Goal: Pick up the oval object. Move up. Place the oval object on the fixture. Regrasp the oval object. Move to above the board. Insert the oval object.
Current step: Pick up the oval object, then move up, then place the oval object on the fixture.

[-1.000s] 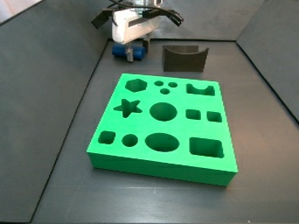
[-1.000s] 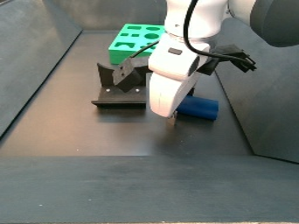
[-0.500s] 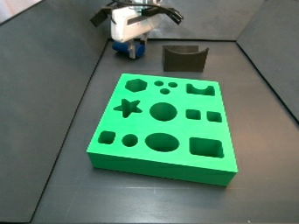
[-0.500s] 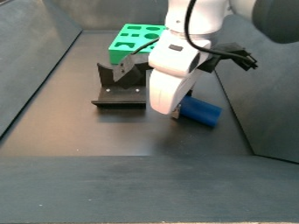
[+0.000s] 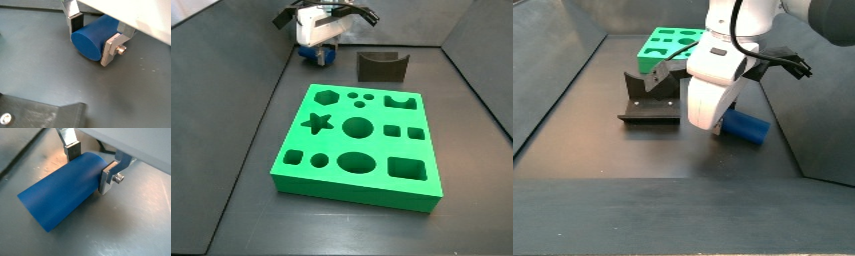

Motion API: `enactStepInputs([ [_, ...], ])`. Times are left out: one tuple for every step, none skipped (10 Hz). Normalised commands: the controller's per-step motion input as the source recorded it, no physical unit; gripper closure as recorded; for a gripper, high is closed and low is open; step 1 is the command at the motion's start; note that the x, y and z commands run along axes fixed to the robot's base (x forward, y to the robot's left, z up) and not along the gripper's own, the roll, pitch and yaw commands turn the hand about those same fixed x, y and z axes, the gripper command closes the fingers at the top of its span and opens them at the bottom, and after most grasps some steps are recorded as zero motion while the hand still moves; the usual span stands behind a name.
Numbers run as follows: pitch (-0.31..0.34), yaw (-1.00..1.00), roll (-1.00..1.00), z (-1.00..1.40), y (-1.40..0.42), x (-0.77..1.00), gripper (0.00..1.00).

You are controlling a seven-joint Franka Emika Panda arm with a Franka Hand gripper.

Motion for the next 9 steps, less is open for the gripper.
enactStepInputs([
  [0.000, 0.00, 0.00, 0.00, 0.00, 0.00, 1.00],
  [0.000, 0.00, 0.00, 0.83, 0.00, 0.00, 1.00],
  [0.037, 0.02, -0.01, 0.77, -0.01, -0.08, 1.00],
  [0.031, 0.03, -0.02, 0.63, -0.01, -0.07, 1.00],
  [0.027, 0.03, -0.03, 0.54, -0.01, -0.06, 1.00],
  [0.023, 0.02, -0.04, 0.34, -0.01, -0.03, 1.00],
  [0.021, 0.03, -0.05, 0.19, -0.01, -0.03, 1.00],
  [0.000, 0.00, 0.00, 1.00, 0.00, 0.00, 1.00],
  [0.012, 0.00, -0.01, 1.00, 0.00, 0.00, 1.00],
])
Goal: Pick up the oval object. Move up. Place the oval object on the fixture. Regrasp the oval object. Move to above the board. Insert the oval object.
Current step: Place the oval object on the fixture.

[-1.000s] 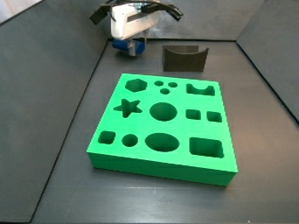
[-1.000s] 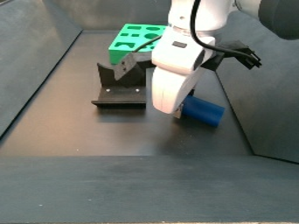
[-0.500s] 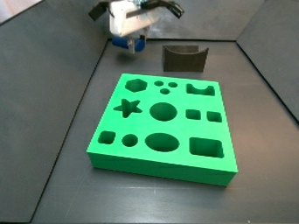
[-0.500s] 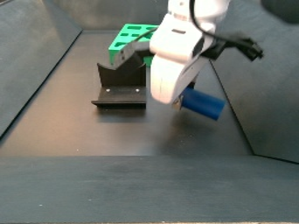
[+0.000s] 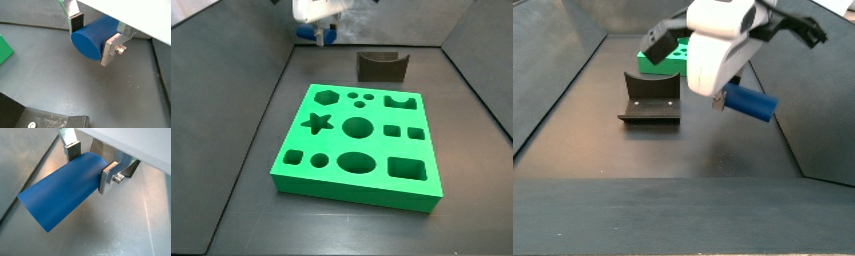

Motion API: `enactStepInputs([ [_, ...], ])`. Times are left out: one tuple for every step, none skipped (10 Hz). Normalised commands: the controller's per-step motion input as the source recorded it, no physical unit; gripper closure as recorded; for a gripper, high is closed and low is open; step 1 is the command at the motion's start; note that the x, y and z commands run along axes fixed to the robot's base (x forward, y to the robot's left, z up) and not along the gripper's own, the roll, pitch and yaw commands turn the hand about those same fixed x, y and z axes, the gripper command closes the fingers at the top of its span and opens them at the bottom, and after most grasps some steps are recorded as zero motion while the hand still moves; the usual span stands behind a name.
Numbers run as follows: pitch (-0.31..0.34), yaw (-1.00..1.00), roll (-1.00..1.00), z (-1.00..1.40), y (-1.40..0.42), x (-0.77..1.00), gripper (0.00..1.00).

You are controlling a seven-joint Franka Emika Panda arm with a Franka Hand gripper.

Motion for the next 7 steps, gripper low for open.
enactStepInputs([
  [0.019, 0.00, -0.02, 1.00, 0.00, -0.01, 1.00],
  [0.017, 0.01, -0.03, 1.00, -0.01, -0.01, 1.00],
  [0.016, 0.02, -0.04, 1.00, -0.01, -0.02, 1.00],
  [0.017, 0.02, -0.06, 1.00, -0.01, -0.02, 1.00],
  [0.018, 0.02, -0.07, 1.00, -0.02, -0.02, 1.00],
  [0.020, 0.02, -0.08, 0.87, -0.02, -0.02, 1.00],
  [0.027, 0.02, -0.09, 0.66, -0.01, -0.01, 1.00],
])
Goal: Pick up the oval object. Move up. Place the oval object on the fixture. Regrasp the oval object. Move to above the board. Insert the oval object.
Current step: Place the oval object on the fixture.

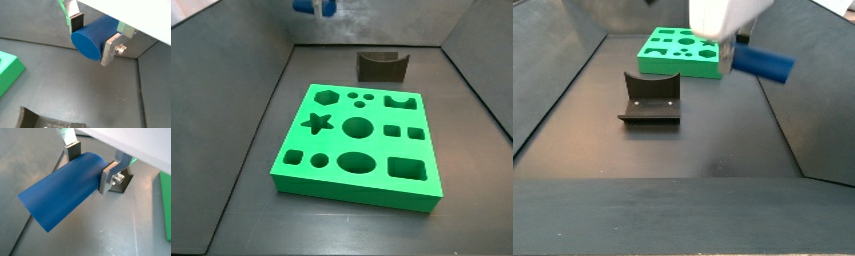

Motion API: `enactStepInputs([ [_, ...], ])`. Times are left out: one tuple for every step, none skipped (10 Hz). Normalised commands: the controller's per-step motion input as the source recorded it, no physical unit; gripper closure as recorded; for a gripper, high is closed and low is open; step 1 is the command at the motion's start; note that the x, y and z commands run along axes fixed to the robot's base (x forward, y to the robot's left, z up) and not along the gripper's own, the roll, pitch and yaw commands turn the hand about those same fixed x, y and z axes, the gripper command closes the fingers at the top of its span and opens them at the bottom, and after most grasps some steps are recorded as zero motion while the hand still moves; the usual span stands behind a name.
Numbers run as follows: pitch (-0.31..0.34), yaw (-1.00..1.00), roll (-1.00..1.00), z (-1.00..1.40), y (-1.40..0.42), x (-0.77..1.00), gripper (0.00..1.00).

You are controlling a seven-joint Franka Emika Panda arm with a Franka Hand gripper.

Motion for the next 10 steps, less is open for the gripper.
enactStepInputs([
  [0.037, 0.01, -0.10, 0.50, -0.01, 0.00, 1.00],
  [0.044, 0.01, -0.11, 0.34, -0.01, 0.00, 1.00],
  [0.048, 0.00, -0.11, 0.17, 0.00, 0.01, 1.00],
  [-0.108, -1.00, -0.03, 0.01, -0.42, 1.00, 1.00],
  [-0.108, -1.00, -0.03, 0.00, -0.42, 1.00, 1.00],
  [-0.109, -1.00, -0.03, 0.00, -0.36, 1.00, 1.00],
  [-0.109, -1.00, -0.03, -0.01, -0.32, 1.00, 1.00],
  [-0.108, -1.00, -0.03, -0.01, -0.29, 1.00, 1.00],
  [-0.106, -1.00, -0.03, -0.01, -0.25, 1.00, 1.00],
  [-0.105, -1.00, -0.03, -0.02, -0.20, 1.00, 1.00],
])
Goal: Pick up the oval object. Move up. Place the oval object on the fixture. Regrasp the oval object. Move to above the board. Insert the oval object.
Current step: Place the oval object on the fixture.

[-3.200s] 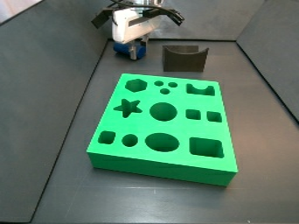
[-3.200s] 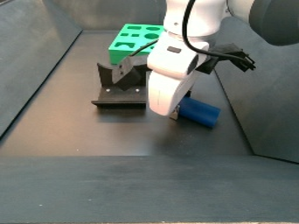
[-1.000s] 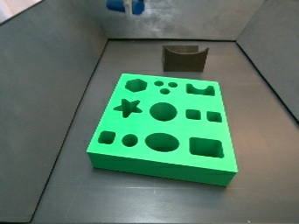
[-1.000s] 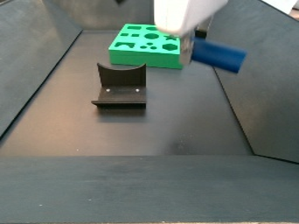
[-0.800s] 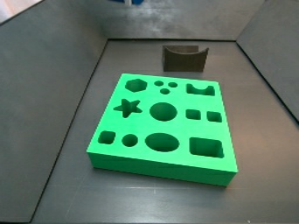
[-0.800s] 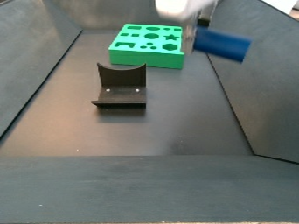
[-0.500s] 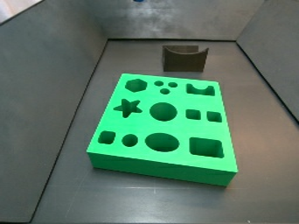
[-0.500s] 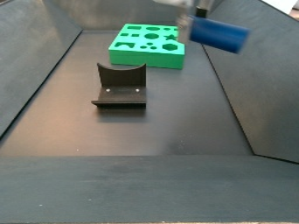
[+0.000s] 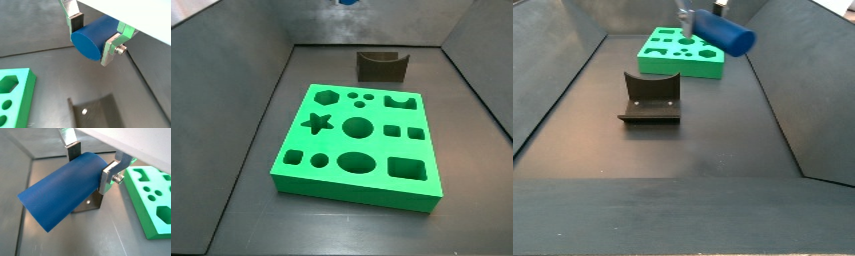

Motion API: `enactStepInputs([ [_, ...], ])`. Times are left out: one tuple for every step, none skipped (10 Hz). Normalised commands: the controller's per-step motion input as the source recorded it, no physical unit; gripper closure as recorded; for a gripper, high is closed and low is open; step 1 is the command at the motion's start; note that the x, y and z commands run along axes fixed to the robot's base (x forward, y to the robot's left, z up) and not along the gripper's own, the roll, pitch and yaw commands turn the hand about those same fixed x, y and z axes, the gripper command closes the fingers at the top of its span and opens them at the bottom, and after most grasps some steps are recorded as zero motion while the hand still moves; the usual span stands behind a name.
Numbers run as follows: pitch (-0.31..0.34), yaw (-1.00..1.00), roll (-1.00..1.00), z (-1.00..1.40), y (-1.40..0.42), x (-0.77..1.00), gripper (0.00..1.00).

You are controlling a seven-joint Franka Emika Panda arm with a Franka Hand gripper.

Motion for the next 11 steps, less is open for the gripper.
enactStepInputs([
  [-0.106, -1.00, -0.03, -0.03, -0.18, 1.00, 1.00],
  [-0.109, -1.00, -0.02, -0.03, -0.14, 1.00, 1.00],
  [-0.112, -1.00, -0.01, -0.03, -0.11, 1.00, 1.00],
  [-0.115, -1.00, 0.00, -0.04, -0.09, 1.00, 1.00],
  [-0.121, -1.00, 0.02, -0.04, -0.05, 0.89, 1.00],
  [-0.123, -0.94, 0.04, -0.03, -0.03, 0.77, 1.00],
  [-0.100, -0.69, 0.05, -0.03, -0.01, 0.65, 1.00],
  [-0.066, -0.38, 0.07, -0.03, 0.00, 0.49, 1.00],
  [0.037, -0.08, -1.00, -0.03, -0.08, 0.41, 1.00],
  [0.050, -0.03, -1.00, -0.03, -0.06, 0.27, 1.00],
  [0.063, -0.04, -1.00, 0.00, 0.00, 0.15, 1.00],
])
